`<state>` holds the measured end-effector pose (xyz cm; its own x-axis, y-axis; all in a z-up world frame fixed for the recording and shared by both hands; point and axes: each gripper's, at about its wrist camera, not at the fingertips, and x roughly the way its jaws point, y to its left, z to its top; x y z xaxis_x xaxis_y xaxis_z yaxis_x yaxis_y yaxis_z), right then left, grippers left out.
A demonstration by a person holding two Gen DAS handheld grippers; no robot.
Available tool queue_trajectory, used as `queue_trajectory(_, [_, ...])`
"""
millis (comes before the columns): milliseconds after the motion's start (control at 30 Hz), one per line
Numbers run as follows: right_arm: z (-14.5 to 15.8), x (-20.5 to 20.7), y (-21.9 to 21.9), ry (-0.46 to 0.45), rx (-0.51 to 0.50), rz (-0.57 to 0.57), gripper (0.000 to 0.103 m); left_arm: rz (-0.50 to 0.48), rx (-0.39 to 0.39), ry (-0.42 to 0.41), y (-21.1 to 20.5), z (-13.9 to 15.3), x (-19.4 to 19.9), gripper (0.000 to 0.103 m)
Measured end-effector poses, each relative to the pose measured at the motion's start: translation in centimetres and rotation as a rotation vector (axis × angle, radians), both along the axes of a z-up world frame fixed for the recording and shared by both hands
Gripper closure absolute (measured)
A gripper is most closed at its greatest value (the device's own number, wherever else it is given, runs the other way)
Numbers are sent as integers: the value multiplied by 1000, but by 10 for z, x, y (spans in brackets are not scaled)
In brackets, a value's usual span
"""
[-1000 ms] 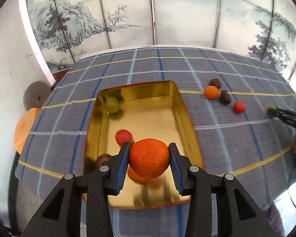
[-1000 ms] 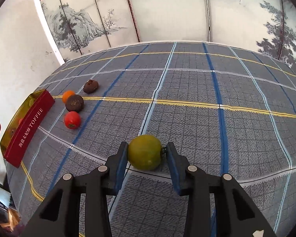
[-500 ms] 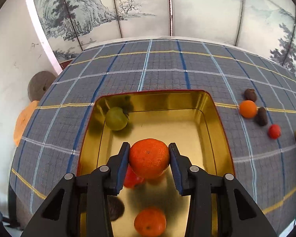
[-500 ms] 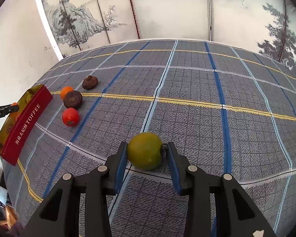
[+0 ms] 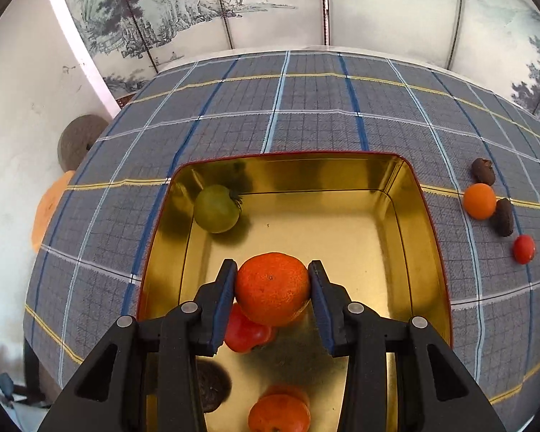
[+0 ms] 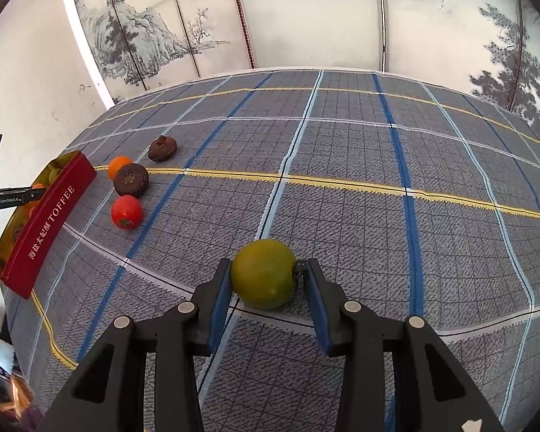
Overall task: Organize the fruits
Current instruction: 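Carry the orange into the tin tray with the left gripper while the right grasps a green lime, then carry the green lime over the tin tray and open the right gripper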
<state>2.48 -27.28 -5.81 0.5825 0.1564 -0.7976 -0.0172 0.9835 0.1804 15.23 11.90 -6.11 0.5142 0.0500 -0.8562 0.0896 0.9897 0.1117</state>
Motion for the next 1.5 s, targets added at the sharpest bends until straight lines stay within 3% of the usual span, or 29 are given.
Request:
queue_trajectory(367, [0,0,-1,0,1,0,65,32,9,10,6,0,1,60])
queue_trajectory(567, [0,0,0,0,0,0,65,31,23,-50,5,8,-5,35])
queue_trajectory(800, [0,0,-1,0,-1,1,65,30,32,-115,1,22,-27,35])
queue_trajectory(1200, [0,-1,9,0,-46,15,66,67,44,-234,-9,49,-116,35])
queue_trajectory(1500, [4,-31,26,-7,40,8,66,50,34,-263,-12,58,-159,35])
